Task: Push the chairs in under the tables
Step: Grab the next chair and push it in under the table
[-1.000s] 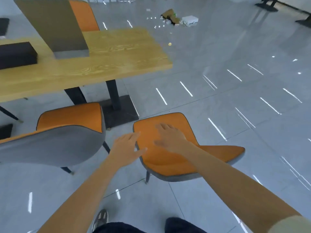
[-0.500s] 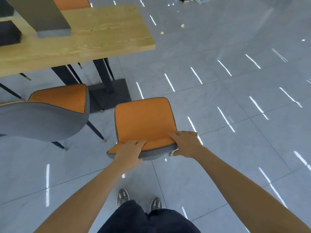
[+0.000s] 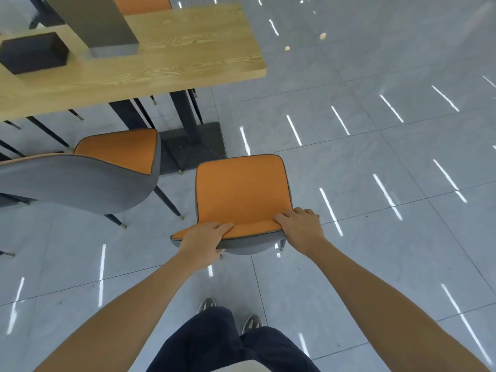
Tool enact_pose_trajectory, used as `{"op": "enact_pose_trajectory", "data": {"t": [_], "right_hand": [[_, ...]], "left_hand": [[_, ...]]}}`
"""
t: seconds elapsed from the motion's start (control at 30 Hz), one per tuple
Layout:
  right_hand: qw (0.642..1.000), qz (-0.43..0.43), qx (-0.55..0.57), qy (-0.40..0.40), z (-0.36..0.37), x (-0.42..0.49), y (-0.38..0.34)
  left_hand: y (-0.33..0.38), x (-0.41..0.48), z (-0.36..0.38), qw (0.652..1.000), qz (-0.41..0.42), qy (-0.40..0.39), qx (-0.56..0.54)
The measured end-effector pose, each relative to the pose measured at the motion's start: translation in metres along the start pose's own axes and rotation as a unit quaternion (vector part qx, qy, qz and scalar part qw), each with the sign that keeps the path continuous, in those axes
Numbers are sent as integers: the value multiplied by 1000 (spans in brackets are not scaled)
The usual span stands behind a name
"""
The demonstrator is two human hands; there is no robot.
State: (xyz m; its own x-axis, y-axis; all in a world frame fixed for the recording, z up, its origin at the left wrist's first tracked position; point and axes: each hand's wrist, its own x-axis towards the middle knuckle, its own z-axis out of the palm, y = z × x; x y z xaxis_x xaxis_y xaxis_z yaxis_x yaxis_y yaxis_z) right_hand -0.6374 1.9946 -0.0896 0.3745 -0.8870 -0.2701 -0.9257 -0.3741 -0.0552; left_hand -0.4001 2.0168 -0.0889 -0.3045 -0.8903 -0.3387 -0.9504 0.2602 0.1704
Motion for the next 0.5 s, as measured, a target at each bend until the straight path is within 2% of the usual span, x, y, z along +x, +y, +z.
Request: {"op": "enact_pose_trajectory", "data": {"t": [0.5], "right_hand": [[999, 35, -21, 7, -12, 29, 36]], "left_hand": [[17, 38, -11, 1000, 14, 23, 11]]}}
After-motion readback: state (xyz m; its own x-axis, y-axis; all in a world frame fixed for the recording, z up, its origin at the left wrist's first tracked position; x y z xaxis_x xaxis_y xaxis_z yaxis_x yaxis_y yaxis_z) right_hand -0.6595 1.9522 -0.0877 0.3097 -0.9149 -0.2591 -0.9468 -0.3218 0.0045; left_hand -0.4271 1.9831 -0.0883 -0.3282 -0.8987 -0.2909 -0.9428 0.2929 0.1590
